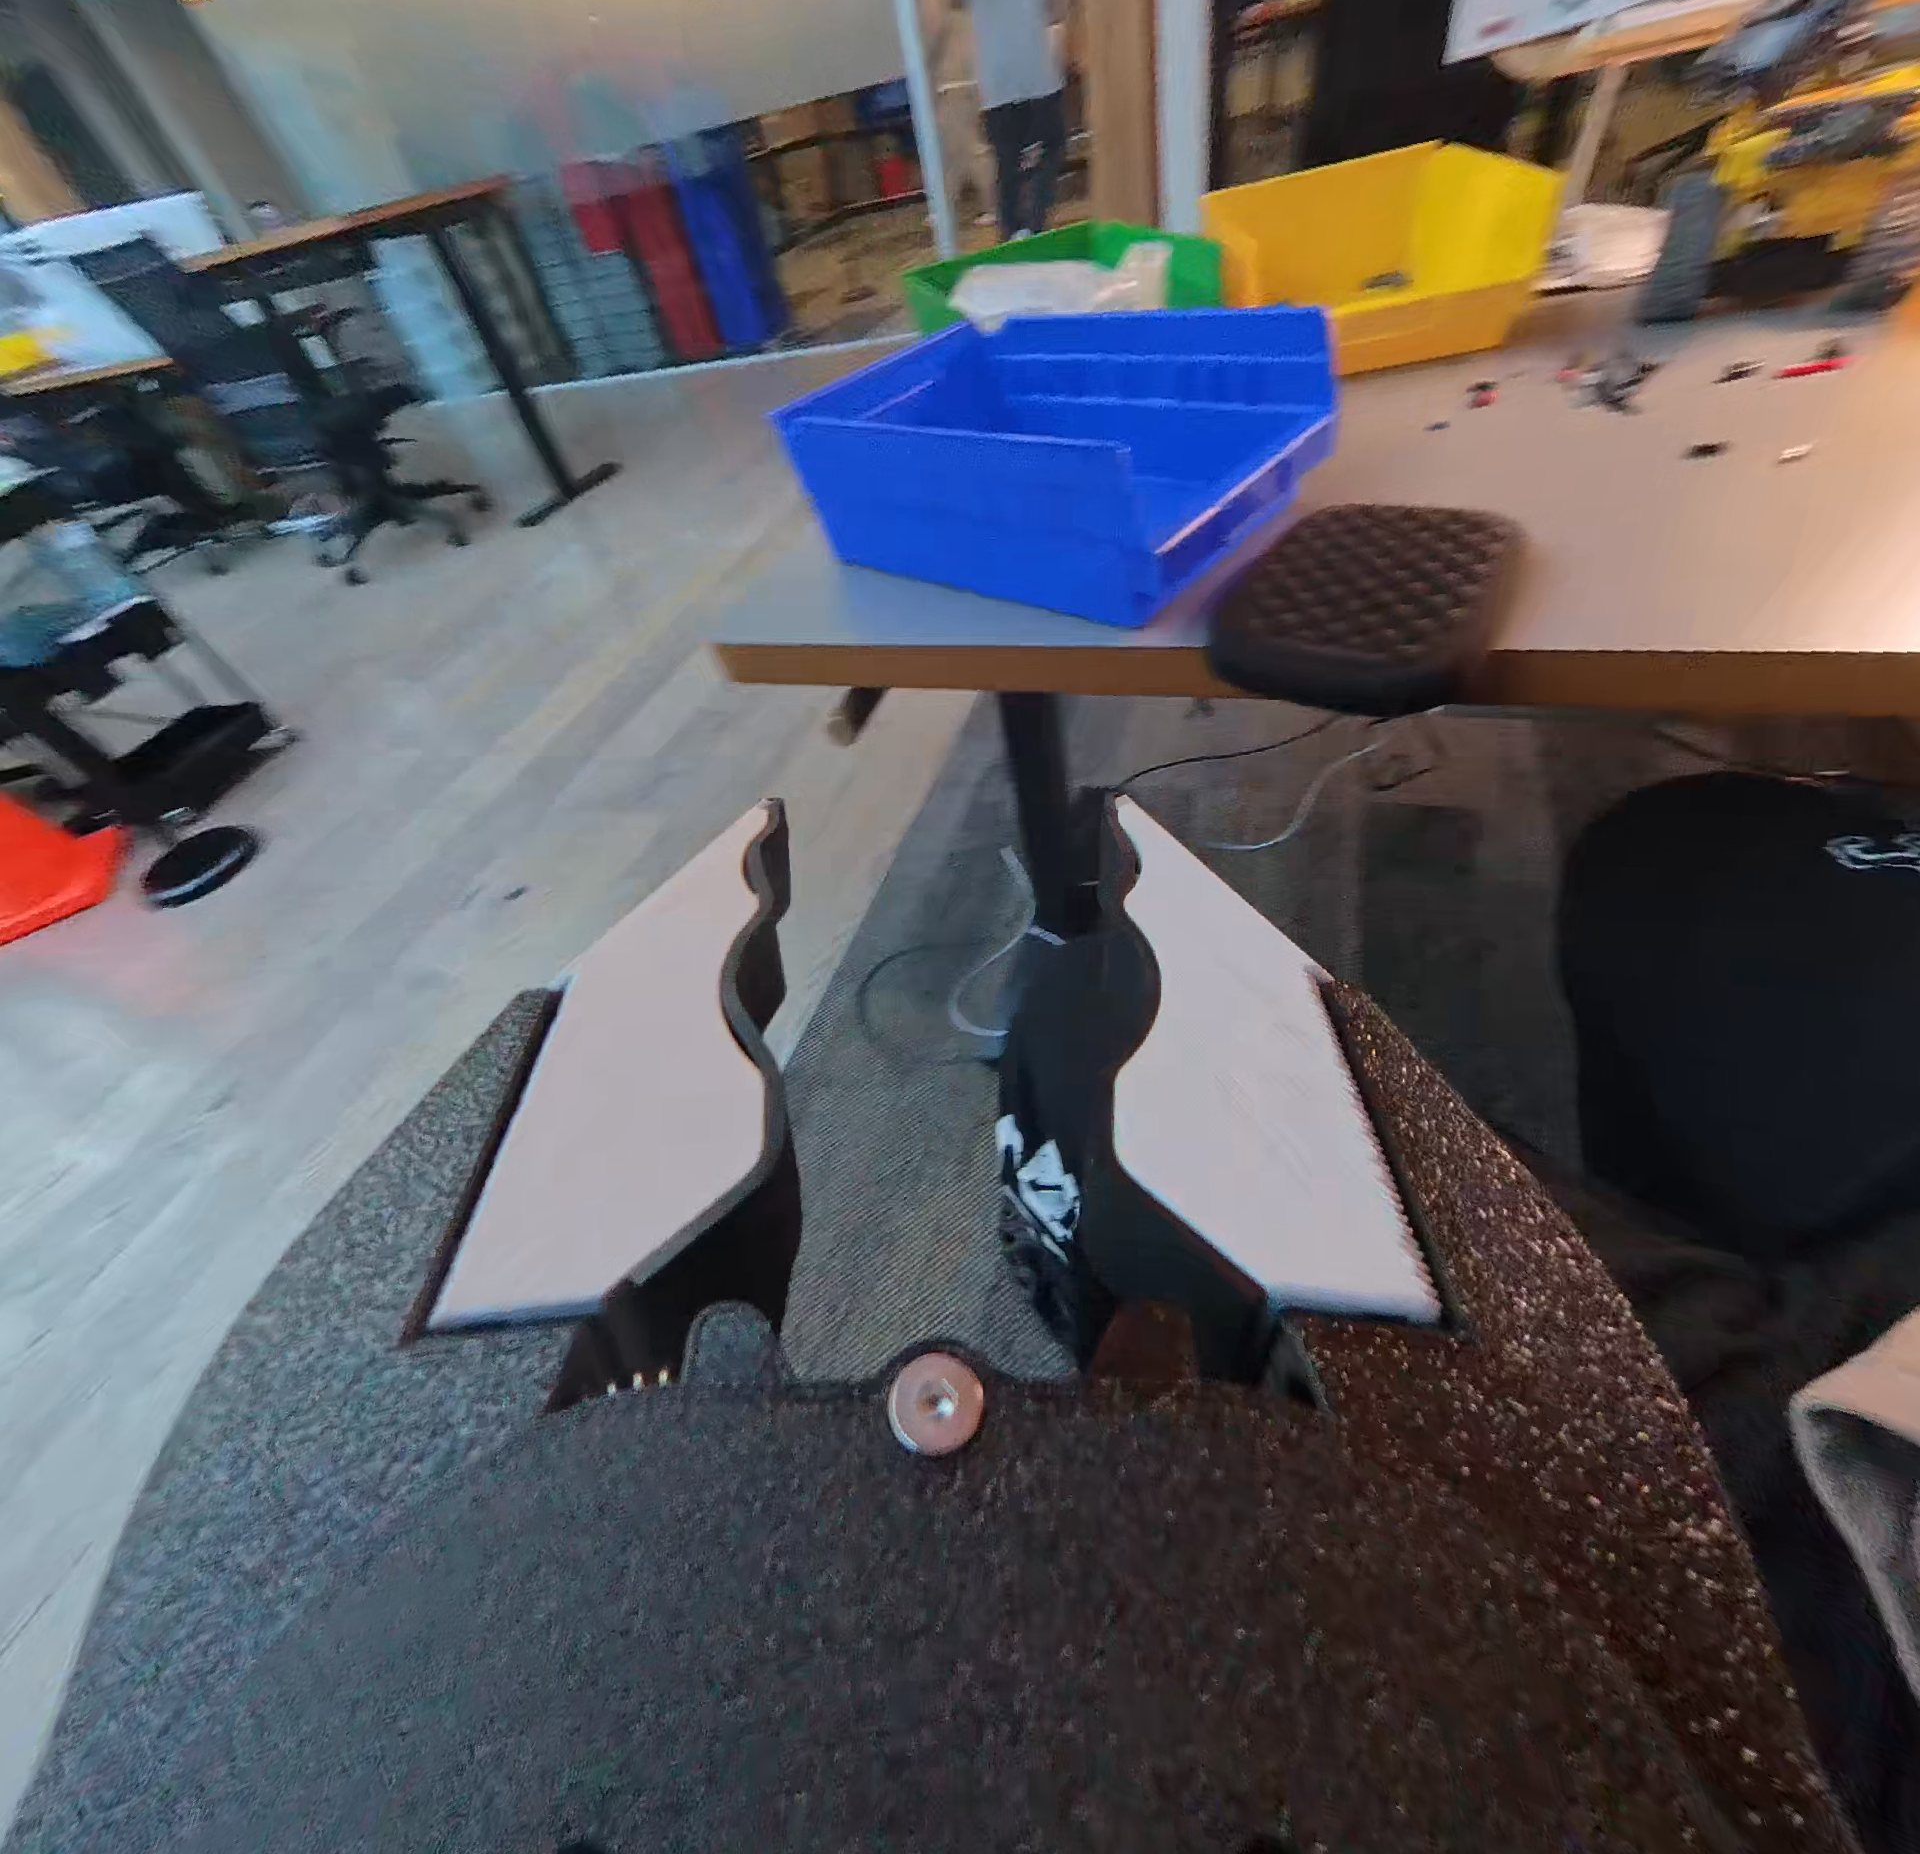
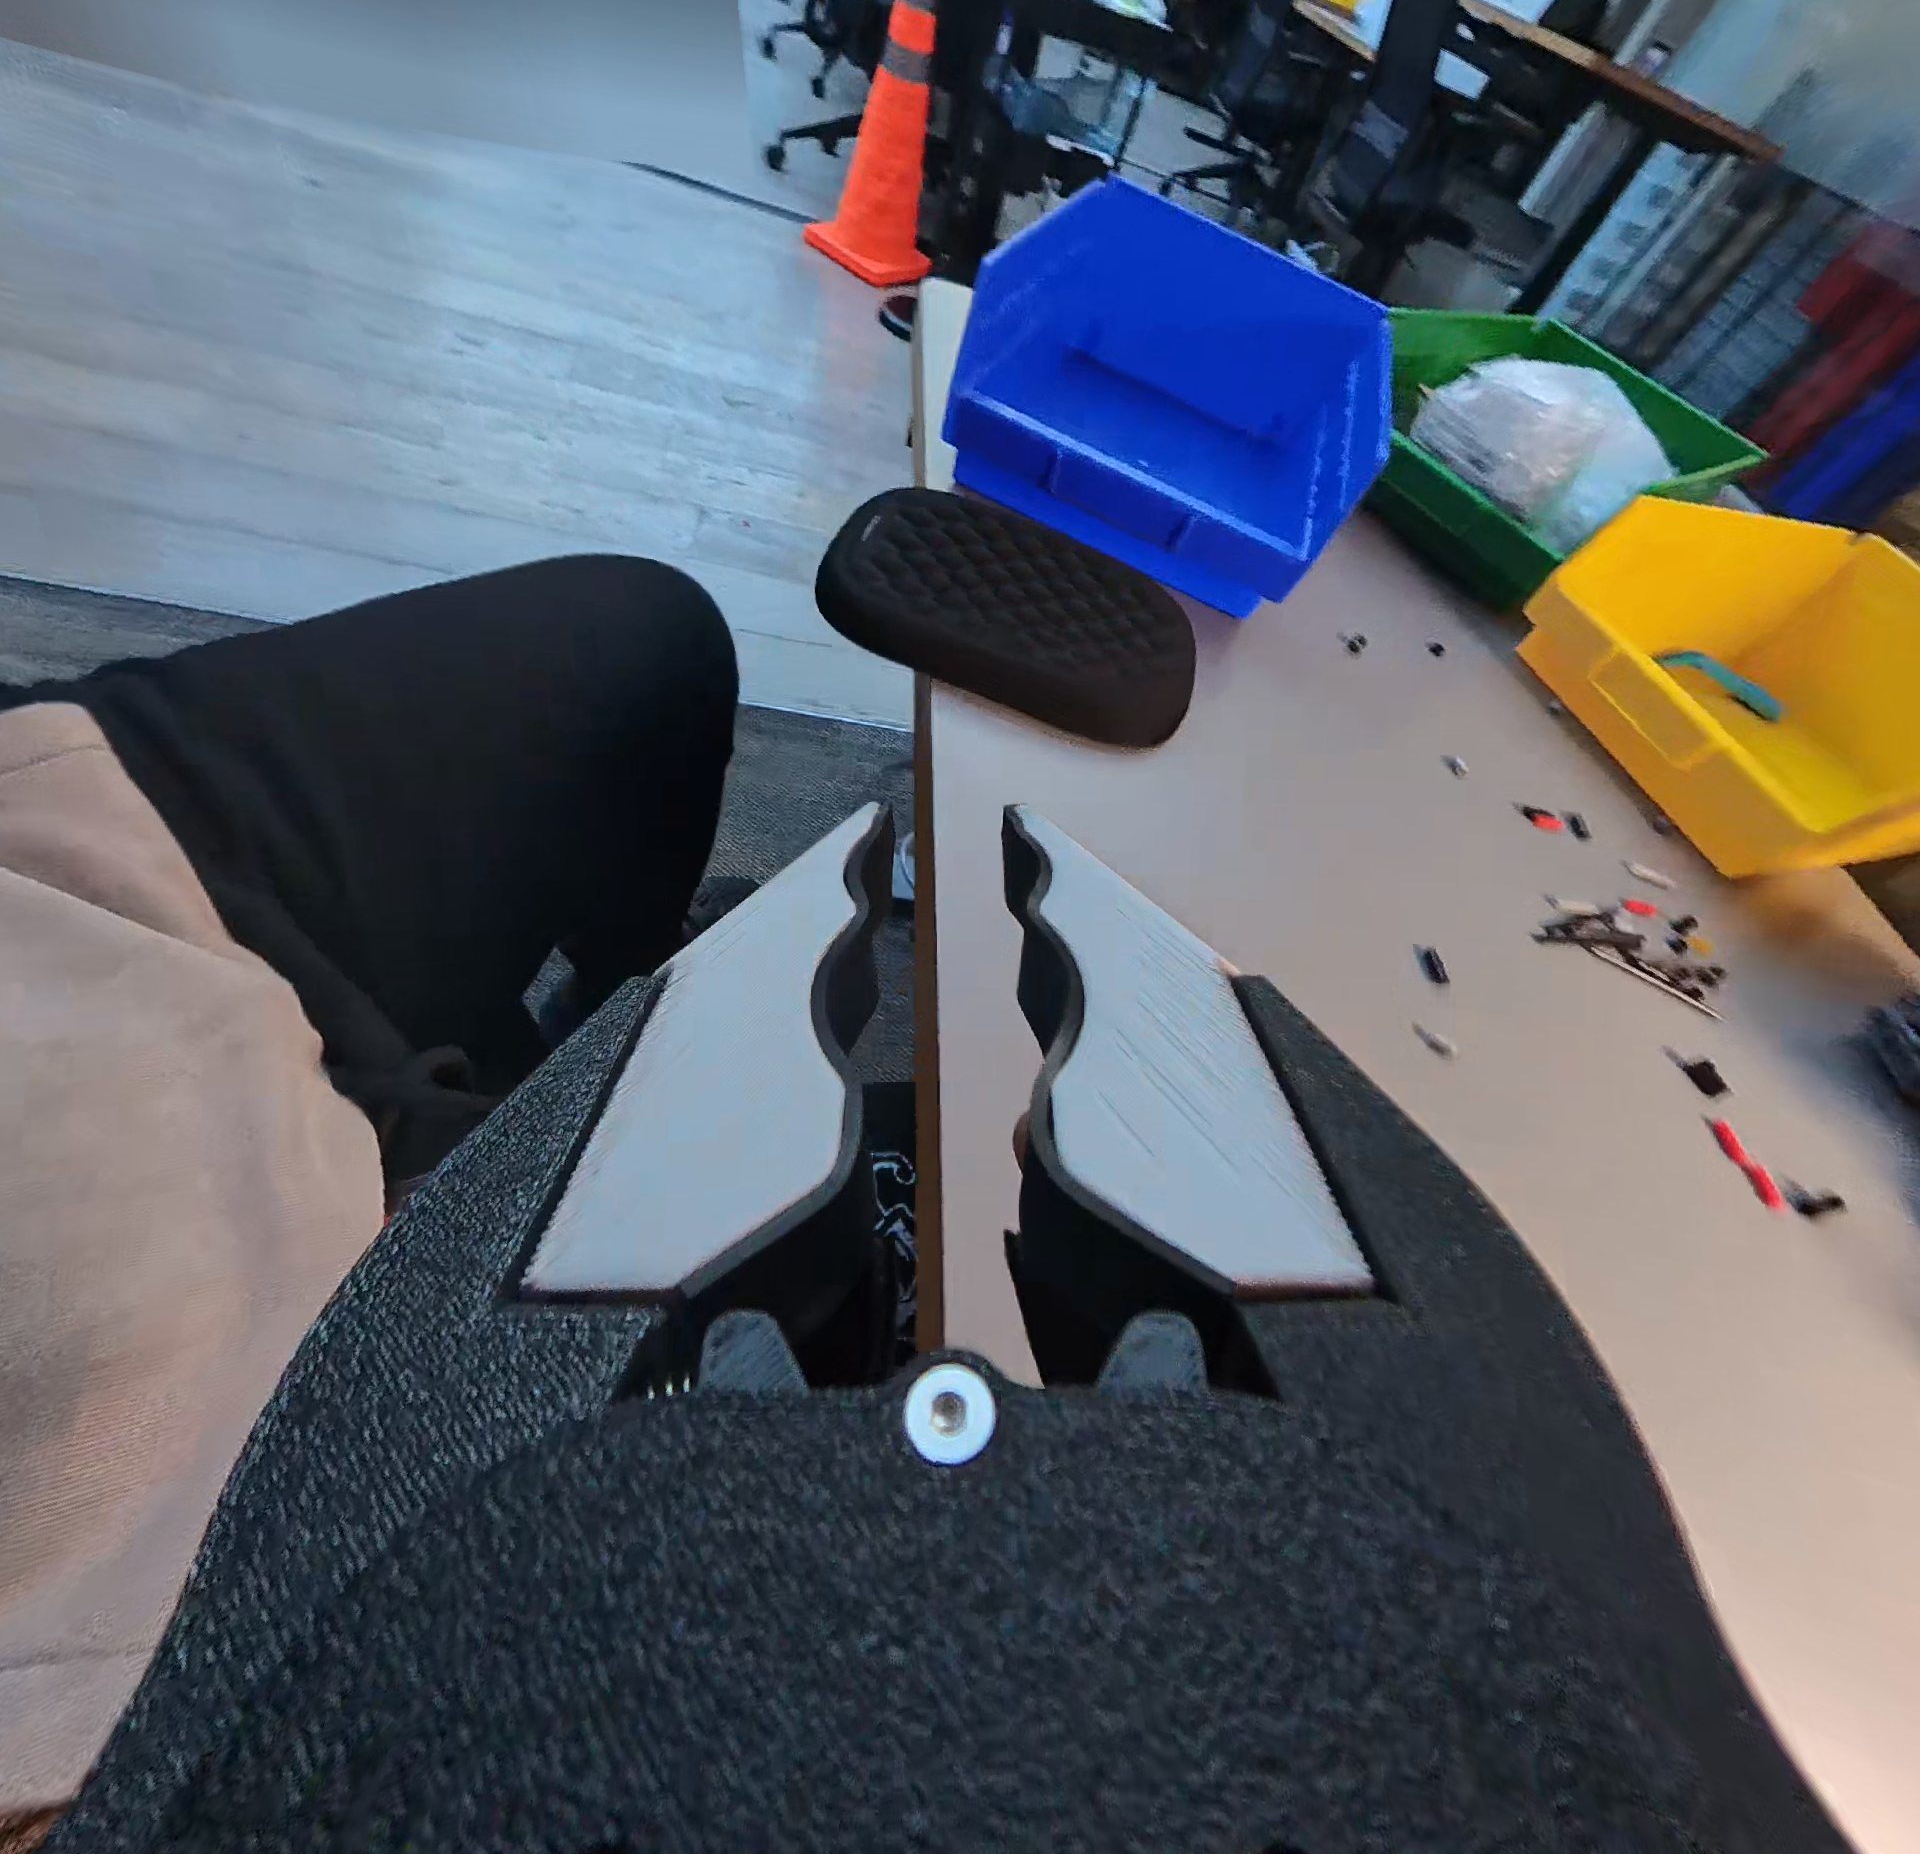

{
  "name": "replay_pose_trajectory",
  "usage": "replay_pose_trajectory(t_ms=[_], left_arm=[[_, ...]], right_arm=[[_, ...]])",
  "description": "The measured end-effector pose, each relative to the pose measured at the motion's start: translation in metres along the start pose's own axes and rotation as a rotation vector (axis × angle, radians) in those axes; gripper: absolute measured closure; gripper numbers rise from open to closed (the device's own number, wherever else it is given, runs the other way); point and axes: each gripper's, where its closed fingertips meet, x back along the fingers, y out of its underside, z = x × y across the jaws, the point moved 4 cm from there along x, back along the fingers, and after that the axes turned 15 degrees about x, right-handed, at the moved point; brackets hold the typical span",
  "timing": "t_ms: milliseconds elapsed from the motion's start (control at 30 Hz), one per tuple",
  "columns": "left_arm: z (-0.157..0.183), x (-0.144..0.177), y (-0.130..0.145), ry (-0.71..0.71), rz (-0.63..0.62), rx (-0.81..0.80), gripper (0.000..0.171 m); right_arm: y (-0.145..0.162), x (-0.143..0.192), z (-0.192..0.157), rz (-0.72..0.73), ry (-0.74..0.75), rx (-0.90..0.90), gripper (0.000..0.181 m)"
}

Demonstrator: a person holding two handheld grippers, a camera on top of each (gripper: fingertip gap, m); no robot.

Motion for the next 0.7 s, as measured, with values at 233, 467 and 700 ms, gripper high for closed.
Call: replay_pose_trajectory(t_ms=[233, 467, 700], left_arm=[[-0.075, 0.039, 0.028, -0.338, -0.043, 0.056, 0.113], [-0.214, 0.022, 0.076, -0.497, -0.196, -0.054, 0.119], [-0.304, -0.003, 0.03, -0.409, -0.244, 0.07, 0.117]], right_arm=[[-0.013, -0.085, 0.025, 0.047, -0.168, -0.022, 0.16], [-0.091, -0.255, 0.079, 0.084, -0.248, 0.114, 0.16], [-0.21, -0.392, 0.09, 0.064, -0.447, 0.153, 0.154]])
